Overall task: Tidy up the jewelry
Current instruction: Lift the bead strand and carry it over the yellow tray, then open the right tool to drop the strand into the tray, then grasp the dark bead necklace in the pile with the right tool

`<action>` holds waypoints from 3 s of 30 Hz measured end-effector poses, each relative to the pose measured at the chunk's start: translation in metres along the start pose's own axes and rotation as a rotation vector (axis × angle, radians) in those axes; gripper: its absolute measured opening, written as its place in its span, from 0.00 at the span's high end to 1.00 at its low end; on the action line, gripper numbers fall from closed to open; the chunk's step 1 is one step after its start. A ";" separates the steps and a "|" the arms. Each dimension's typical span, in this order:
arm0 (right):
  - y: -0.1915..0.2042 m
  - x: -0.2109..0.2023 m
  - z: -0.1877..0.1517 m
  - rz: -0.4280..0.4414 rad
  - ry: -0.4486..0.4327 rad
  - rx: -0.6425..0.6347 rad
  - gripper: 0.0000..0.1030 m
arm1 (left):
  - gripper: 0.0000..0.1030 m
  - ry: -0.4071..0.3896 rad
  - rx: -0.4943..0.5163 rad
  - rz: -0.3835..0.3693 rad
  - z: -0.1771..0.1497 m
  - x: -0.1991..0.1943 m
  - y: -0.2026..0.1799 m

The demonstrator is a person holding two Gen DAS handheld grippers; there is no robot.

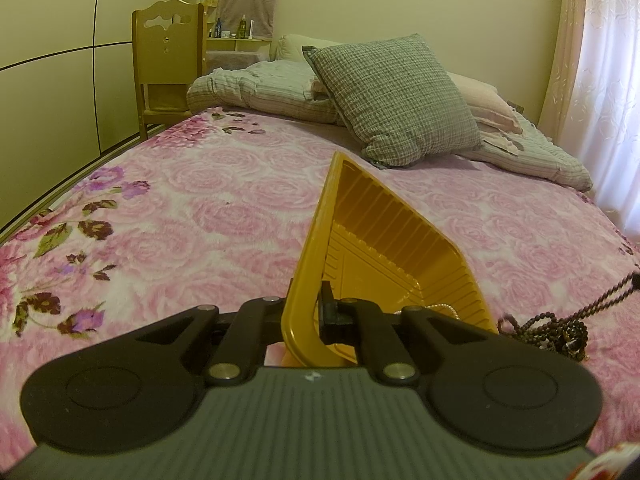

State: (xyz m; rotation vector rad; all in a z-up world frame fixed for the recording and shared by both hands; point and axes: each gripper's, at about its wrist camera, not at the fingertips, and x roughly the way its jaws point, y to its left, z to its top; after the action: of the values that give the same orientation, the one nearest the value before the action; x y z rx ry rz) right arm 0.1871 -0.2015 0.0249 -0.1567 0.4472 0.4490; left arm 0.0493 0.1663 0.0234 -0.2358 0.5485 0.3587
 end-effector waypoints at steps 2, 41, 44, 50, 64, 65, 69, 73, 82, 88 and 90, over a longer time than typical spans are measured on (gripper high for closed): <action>0.002 -0.004 0.008 0.002 -0.023 -0.009 0.94 | 0.94 0.000 0.001 0.000 0.000 0.000 0.000; 0.116 -0.021 0.137 0.420 -0.276 -0.095 0.94 | 0.94 -0.001 -0.004 -0.006 0.003 0.001 -0.005; 0.133 0.002 0.131 0.448 -0.216 -0.097 0.94 | 0.94 -0.002 -0.005 -0.008 0.003 0.001 -0.006; 0.153 0.040 0.108 0.501 -0.076 -0.080 0.94 | 0.94 -0.004 -0.008 -0.008 0.003 0.000 -0.007; 0.142 0.070 0.085 0.498 0.033 -0.028 0.91 | 0.94 0.000 -0.017 -0.008 0.003 0.000 -0.005; 0.137 0.069 0.087 0.484 0.022 -0.014 0.89 | 0.94 0.000 -0.017 -0.009 0.003 0.000 -0.005; 0.106 0.054 0.087 0.408 -0.032 0.023 0.80 | 0.94 0.000 -0.018 -0.009 0.003 0.000 -0.005; 0.061 0.038 0.074 0.298 -0.057 0.067 0.69 | 0.94 0.000 -0.018 -0.007 0.003 0.000 -0.004; -0.027 0.020 0.015 0.101 0.022 0.196 0.65 | 0.94 0.001 -0.019 -0.004 0.002 0.000 -0.003; -0.037 0.022 -0.025 0.062 0.102 0.189 0.65 | 0.94 -0.001 -0.014 -0.004 0.002 0.000 -0.001; -0.034 0.024 -0.034 0.053 0.125 0.166 0.65 | 0.94 0.000 -0.014 -0.003 0.002 0.000 -0.001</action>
State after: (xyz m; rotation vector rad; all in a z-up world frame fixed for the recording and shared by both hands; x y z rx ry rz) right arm 0.2087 -0.2309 -0.0146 -0.0126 0.6102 0.4536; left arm 0.0507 0.1661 0.0253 -0.2497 0.5454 0.3600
